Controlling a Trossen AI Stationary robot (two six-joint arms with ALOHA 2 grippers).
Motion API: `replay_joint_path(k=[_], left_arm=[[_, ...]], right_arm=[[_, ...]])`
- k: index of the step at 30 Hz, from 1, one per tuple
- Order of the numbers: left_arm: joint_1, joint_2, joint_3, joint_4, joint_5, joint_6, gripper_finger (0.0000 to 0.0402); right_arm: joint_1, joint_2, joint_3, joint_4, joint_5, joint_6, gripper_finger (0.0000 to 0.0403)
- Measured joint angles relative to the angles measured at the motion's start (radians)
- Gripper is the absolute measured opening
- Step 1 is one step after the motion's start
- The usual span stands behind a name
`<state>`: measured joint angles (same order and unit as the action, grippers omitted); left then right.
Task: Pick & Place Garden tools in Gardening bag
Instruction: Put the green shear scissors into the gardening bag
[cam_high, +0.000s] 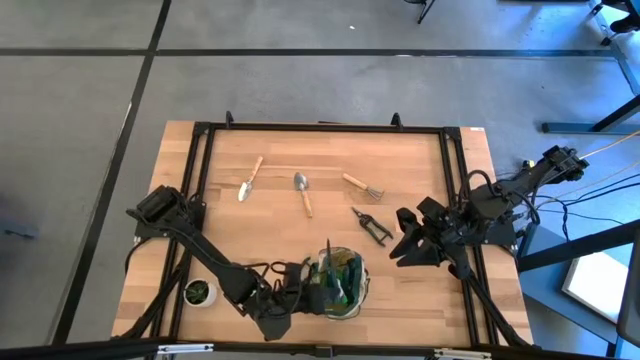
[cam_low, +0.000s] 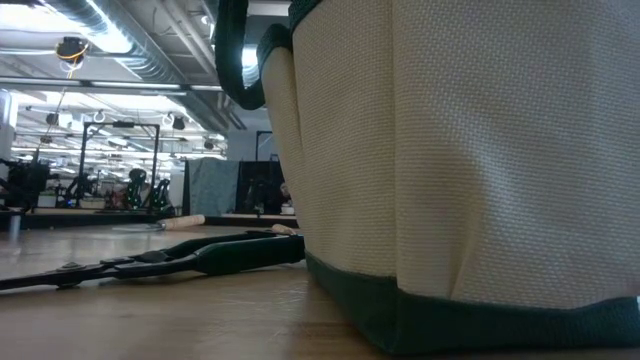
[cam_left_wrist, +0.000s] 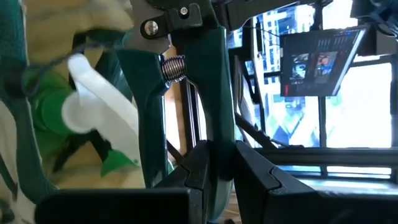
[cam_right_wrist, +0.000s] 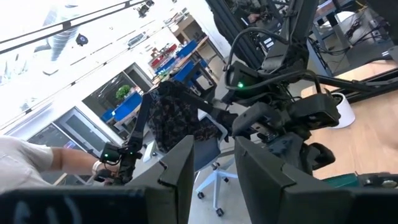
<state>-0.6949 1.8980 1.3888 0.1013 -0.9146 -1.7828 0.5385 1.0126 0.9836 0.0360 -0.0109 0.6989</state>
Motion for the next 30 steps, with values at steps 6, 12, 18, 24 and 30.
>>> replay_joint_path(k=[6,12,18,24,30], left_arm=[[-0.004,0.0,0.0,-0.055,0.006,-0.075,0.0038],[-0.029,-0.001,0.0,-0.198,0.015,-0.212,0.0038],[-0.031,-0.001,0.0,-0.176,0.029,-0.163,0.0038],[-0.014,-0.001,0.0,-0.134,0.069,-0.05,0.0038],[-0.009,-0.001,0.0,-0.118,0.122,-0.075,0.0038]], right_arm=[[0.0,0.0,0.0,0.0,0.0,0.0,0.0117],[0.0,0.0,0.0,0.0,0.0,0.0,0.0117],[0.0,0.0,0.0,-0.001,0.0,-0.004,0.0117],[-0.001,0.0,0.0,-0.002,0.0,-0.007,0.0117],[-0.001,0.0,0.0,-0.002,0.0,-0.007,0.0116]])
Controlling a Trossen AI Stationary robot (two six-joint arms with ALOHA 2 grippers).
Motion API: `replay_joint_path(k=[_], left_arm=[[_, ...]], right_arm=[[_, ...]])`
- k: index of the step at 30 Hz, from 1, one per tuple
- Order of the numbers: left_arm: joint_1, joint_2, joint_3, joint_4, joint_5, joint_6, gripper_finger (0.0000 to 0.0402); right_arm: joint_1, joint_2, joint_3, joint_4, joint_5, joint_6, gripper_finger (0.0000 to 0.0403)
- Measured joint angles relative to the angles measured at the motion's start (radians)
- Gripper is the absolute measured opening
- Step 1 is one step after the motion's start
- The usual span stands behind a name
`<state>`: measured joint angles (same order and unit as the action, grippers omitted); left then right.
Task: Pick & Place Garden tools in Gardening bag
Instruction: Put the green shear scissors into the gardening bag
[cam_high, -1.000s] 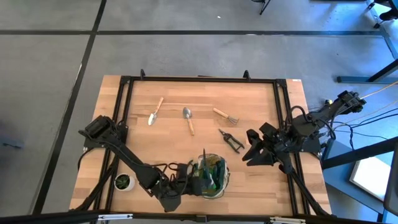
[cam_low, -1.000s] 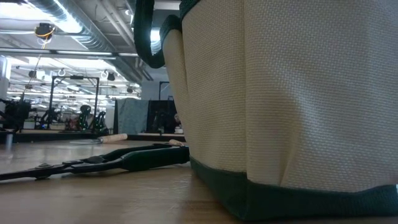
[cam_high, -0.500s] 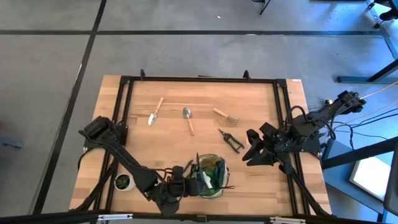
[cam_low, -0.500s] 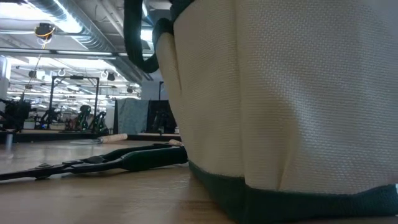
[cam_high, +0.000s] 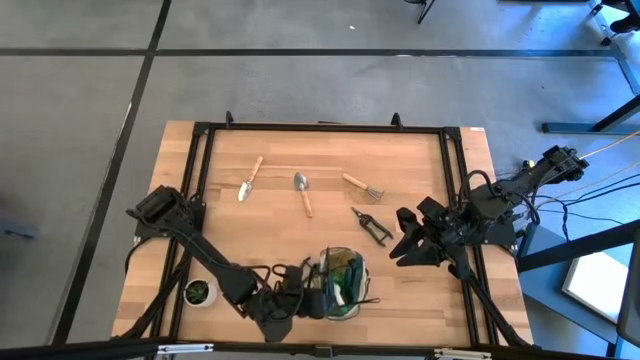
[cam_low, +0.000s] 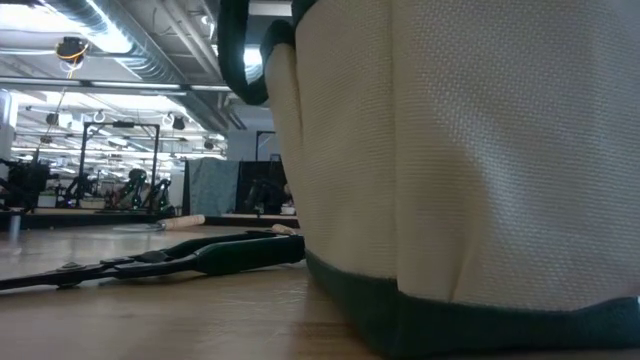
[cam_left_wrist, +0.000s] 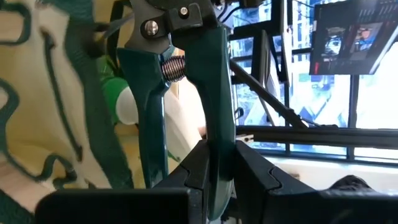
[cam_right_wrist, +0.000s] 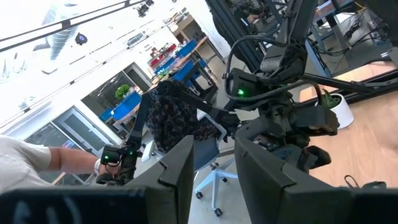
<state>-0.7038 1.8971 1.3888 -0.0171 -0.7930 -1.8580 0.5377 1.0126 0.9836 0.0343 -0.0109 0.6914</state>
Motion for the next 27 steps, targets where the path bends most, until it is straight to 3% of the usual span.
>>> replay_joint_path(k=[7,21,27], left_arm=[[0.0,0.0,0.0,0.019,0.034,-0.02,0.0038],[0.0,0.0,0.0,0.021,0.053,0.096,0.0038],[-0.001,0.0,0.0,0.022,-0.046,0.152,0.0038]], right_arm=[[0.0,0.0,0.0,0.0,0.002,-0.006,0.0116],[0.0,0.0,0.0,-0.014,0.003,-0.011,0.0116],[0.0,0.0,0.0,-0.016,0.003,-0.011,0.0116]])
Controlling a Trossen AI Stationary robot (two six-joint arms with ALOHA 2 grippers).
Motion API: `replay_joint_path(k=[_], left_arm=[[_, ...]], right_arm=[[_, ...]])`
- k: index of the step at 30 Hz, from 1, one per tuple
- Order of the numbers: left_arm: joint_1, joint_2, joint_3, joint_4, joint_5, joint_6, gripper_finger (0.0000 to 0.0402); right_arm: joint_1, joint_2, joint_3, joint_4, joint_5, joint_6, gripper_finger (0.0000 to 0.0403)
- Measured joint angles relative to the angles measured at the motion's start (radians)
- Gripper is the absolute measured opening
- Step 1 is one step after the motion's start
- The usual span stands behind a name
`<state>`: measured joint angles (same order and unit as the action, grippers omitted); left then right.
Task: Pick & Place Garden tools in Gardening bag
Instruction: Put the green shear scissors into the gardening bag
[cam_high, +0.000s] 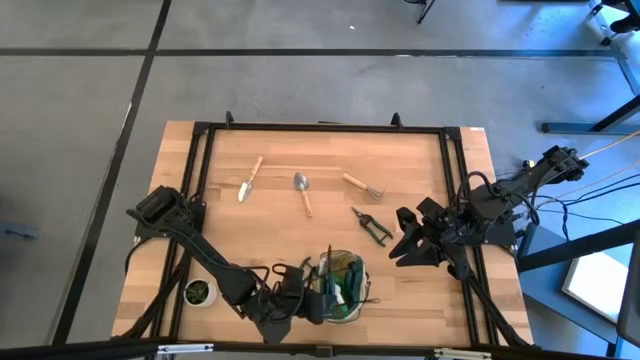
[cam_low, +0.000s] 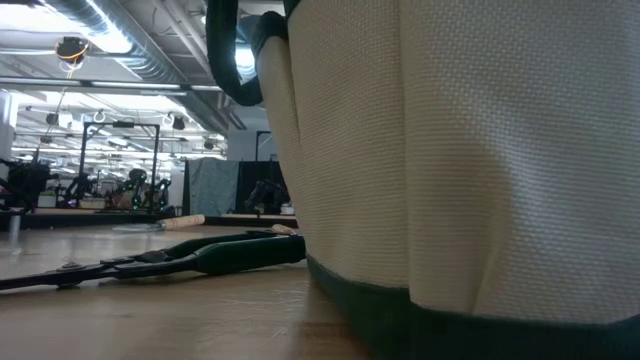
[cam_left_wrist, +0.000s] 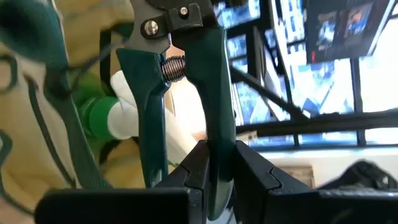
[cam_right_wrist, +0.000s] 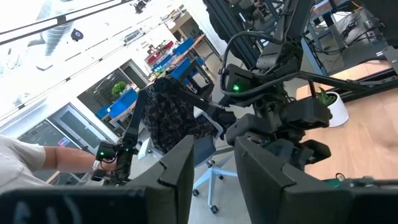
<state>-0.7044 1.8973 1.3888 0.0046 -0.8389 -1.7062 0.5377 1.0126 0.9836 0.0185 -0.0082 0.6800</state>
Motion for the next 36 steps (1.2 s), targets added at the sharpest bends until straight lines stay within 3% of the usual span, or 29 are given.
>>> replay_joint_path(k=[10,15,27,32,36], left_arm=[[-0.003,0.0,0.0,0.205,-0.157,0.056,0.0038],[-0.005,0.0,0.0,0.321,-0.168,0.051,0.0038],[-0.102,0.0,0.0,0.574,-0.142,-0.196,0.0038],[-0.15,0.0,-0.017,0.577,-0.063,-0.374,0.0038],[-0.168,0.0,-0.057,0.581,-0.06,-0.495,0.0038]], right_arm=[[0.0,0.0,0.0,-0.006,-0.003,0.0,0.0116],[0.0,0.0,0.0,-0.014,-0.003,-0.002,0.0116],[0.0,0.0,0.0,-0.015,-0.003,-0.036,0.0117],[0.0,0.0,0.0,-0.015,-0.002,-0.06,0.0117],[0.0,0.0,0.0,-0.015,0.0,-0.067,0.0117]])
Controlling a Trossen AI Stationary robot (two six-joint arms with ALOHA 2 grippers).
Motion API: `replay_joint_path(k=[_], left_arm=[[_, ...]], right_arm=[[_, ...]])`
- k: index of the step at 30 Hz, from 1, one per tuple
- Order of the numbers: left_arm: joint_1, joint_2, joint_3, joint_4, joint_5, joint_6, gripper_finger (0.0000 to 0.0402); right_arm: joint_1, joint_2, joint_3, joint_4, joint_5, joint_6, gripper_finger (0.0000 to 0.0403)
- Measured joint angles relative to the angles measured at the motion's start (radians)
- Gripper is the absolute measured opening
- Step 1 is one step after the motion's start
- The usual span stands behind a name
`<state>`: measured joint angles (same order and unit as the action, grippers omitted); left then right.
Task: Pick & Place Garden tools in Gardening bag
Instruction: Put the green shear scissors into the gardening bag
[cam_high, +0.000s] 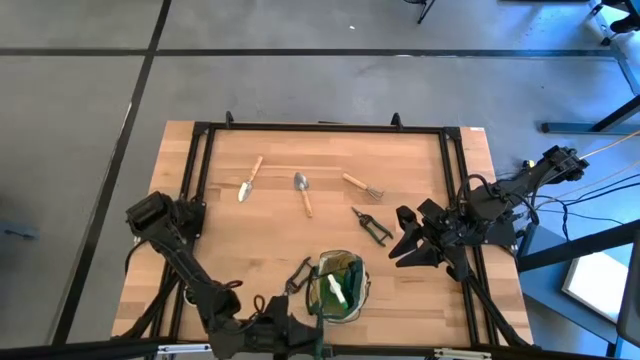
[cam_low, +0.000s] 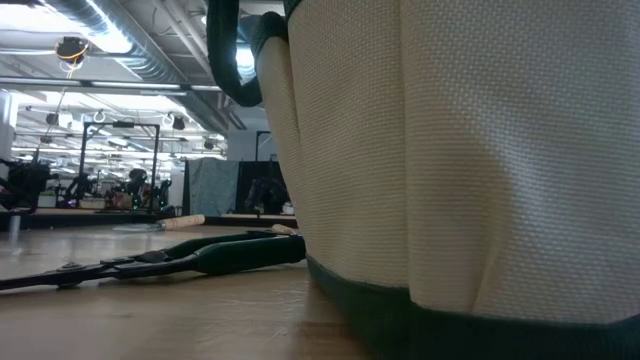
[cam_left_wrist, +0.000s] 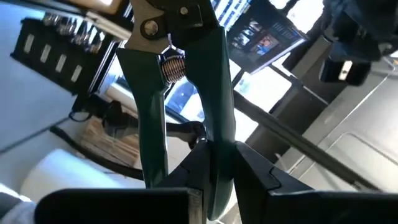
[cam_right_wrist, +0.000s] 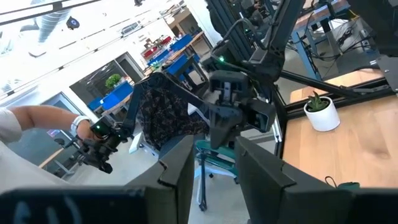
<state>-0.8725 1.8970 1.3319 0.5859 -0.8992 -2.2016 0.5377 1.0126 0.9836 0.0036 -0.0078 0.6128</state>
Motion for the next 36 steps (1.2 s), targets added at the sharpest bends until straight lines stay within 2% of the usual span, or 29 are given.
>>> replay_joint_path(k=[5,10,16,26,36], left_arm=[[0.03,0.0,-0.064,0.151,0.0,0.005,0.0038],[0.073,0.0,-0.113,0.181,0.062,-0.01,0.0038],[0.09,0.0,-0.157,0.24,0.061,-0.012,0.0038],[0.056,0.0,-0.164,0.237,0.027,-0.017,0.0038],[0.127,0.0,-0.229,0.226,0.06,-0.024,0.0038]], right_arm=[[0.0,0.0,0.0,0.0,0.007,0.0,0.0117],[0.0,0.0,0.0,0.0,0.013,0.0,0.0117],[0.001,0.0,0.0,0.0,0.015,0.001,0.0117],[0.001,0.0,0.0,-0.001,0.014,0.007,0.0117],[0.001,0.0,0.0,-0.001,0.015,0.007,0.0117]])
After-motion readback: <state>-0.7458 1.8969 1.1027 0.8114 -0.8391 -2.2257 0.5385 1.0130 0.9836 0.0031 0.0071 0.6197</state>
